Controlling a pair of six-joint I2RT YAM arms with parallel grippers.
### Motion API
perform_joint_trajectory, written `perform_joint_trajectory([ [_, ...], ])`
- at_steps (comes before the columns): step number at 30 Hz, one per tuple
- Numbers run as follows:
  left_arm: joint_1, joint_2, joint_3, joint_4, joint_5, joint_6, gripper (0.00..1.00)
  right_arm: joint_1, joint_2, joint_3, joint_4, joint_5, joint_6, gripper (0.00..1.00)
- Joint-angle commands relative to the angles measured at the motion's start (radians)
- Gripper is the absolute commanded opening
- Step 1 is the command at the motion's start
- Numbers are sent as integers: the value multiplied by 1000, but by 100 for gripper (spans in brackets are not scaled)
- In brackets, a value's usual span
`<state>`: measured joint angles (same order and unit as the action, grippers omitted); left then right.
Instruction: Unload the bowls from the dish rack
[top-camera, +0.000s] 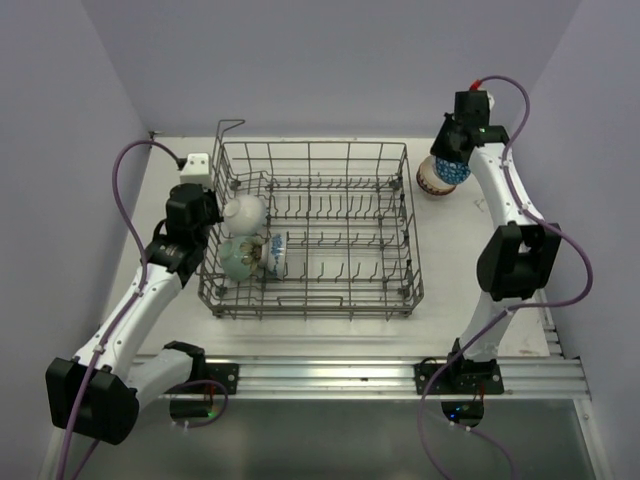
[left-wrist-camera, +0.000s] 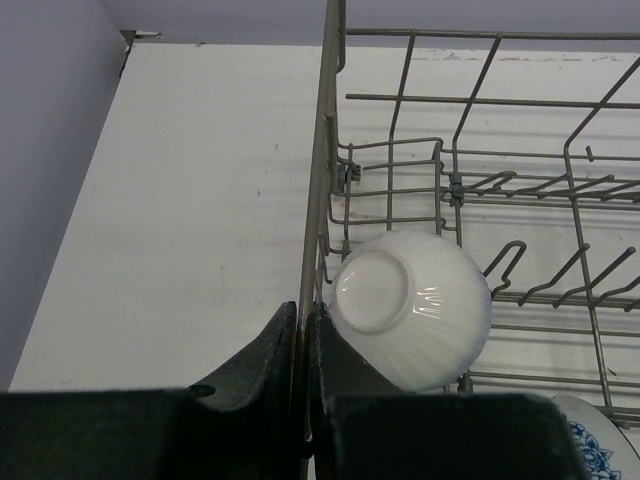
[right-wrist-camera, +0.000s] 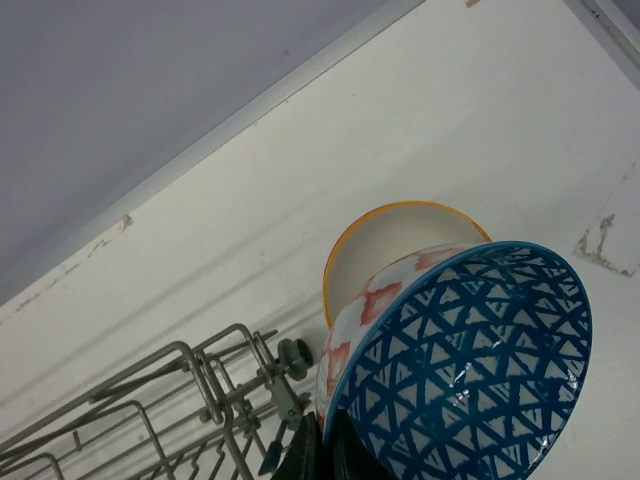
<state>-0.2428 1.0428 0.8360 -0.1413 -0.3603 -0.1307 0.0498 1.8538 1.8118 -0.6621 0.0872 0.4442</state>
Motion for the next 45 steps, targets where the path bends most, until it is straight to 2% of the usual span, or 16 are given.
perform_joint_trajectory([
  [1,51,11,12,-41,-95,-10,0,-2,63,131,1,34,-59,0],
  [5,51,5,18,-47,-95,-9,0,-4,182,302,-71,58,-85,0],
  [7,51,3,18,-47,-91,-9,0,-5,232,336,-102,59,-90,0],
  [19,51,0,22,-49,-55,-10,0,-5,305,320,-110,34,-94,0],
  [22,51,3,23,-49,-51,-10,0,-5,317,317,-114,23,-98,21],
  [23,51,3,23,-47,-49,-10,0,-5,320,317,-114,20,-96,40],
  [24,51,2,22,-47,-46,-10,0,-5,323,319,-116,16,-98,47],
  [25,51,3,21,-47,-48,-12,0,-5,323,320,-116,10,-95,51],
  [30,51,6,21,-47,-39,-10,0,-5,306,371,-146,-18,-84,55],
  [37,51,8,20,-43,-23,-12,0,-2,153,385,-154,-27,-65,58],
  [39,51,8,18,-40,-14,-15,0,5,47,319,-119,-27,-65,58],
  [40,51,8,18,-38,-11,-14,0,21,7,235,-94,-27,-67,59],
  [41,51,6,18,-38,-8,-15,0,31,-89,183,-67,-27,-64,59],
  [45,51,-1,15,-29,9,-18,0,145,-319,-115,177,-54,-45,61],
])
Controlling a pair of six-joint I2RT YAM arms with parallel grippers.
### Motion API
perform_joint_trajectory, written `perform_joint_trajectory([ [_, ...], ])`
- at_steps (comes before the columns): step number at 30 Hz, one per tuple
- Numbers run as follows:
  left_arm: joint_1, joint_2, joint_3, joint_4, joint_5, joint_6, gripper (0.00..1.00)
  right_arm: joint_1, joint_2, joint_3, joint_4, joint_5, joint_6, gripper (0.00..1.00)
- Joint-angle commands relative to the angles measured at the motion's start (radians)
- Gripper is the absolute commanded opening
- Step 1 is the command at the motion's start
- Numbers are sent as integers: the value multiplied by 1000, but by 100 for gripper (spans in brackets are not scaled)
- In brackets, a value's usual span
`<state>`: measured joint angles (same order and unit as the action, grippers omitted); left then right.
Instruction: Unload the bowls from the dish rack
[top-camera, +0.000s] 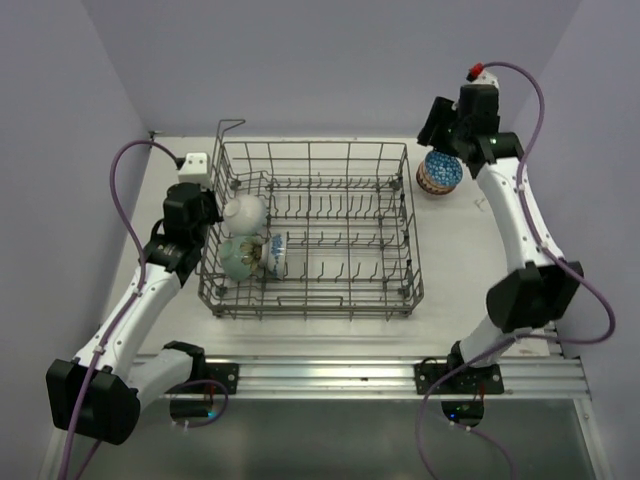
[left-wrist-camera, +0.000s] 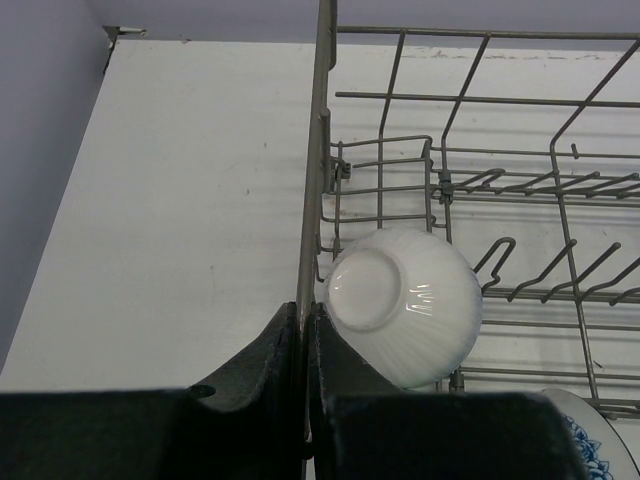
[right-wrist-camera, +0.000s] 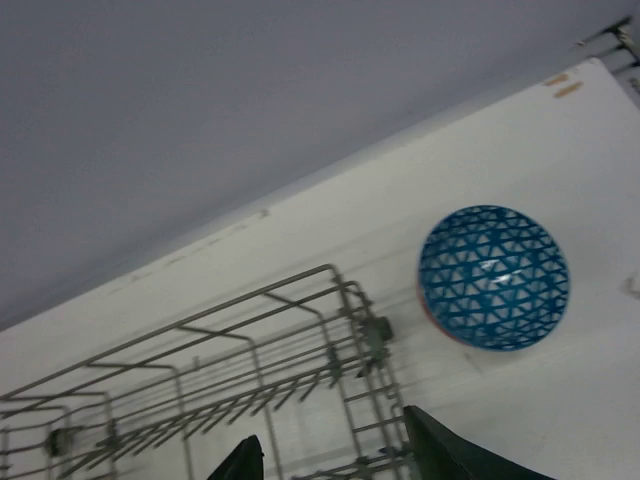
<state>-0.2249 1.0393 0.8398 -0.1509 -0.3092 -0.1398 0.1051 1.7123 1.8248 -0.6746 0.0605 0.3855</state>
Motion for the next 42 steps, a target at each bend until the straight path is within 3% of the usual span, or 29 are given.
perform_joint_trajectory([
  [1,33,2,9,-18,-36,-11,0,169,-206,-171,216,-18,18,64],
  [3,33,-4,5,-4,-9,-15,0,255,-233,-246,224,-57,32,65],
  [9,33,-10,-5,16,15,-17,0,488,-217,-373,280,-188,156,56],
  [16,30,-10,-10,17,22,-17,0,642,-112,-458,423,-292,277,55],
  [33,4,-10,-11,19,22,-6,0,758,101,-481,550,-312,385,54],
  [36,4,-13,-11,19,25,-6,0,759,109,-486,576,-323,398,42],
  [39,2,-12,-10,19,27,-4,0,757,98,-492,625,-341,424,18],
  [42,2,-13,-10,19,21,-4,0,757,67,-495,656,-341,441,5],
])
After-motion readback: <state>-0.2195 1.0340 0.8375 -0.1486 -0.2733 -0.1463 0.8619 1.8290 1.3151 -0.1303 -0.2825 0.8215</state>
